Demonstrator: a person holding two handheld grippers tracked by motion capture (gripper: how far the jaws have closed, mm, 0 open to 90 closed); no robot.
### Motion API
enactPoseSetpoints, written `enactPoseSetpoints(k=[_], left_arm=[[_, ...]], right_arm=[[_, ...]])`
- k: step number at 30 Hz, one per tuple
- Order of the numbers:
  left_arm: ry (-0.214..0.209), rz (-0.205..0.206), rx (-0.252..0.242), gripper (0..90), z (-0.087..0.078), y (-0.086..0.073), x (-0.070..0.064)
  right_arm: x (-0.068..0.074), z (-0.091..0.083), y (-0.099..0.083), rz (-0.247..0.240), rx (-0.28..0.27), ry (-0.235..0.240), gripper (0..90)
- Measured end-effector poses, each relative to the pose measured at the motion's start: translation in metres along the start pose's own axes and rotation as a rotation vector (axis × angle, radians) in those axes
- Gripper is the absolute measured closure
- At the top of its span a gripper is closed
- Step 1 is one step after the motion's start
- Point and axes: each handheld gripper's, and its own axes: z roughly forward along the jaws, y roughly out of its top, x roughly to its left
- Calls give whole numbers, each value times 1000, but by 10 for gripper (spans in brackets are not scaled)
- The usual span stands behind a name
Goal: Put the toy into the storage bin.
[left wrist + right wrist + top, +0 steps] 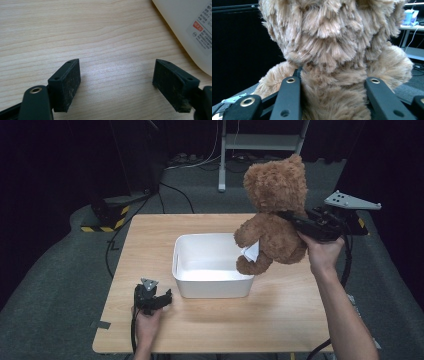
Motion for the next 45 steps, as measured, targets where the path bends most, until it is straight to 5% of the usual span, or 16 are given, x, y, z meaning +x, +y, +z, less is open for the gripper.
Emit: enactPoseSetpoints(k=[45], left_arm=[[0,0,0,222,0,0,0]], right_arm=[[18,29,-4,23,-13,75,613]])
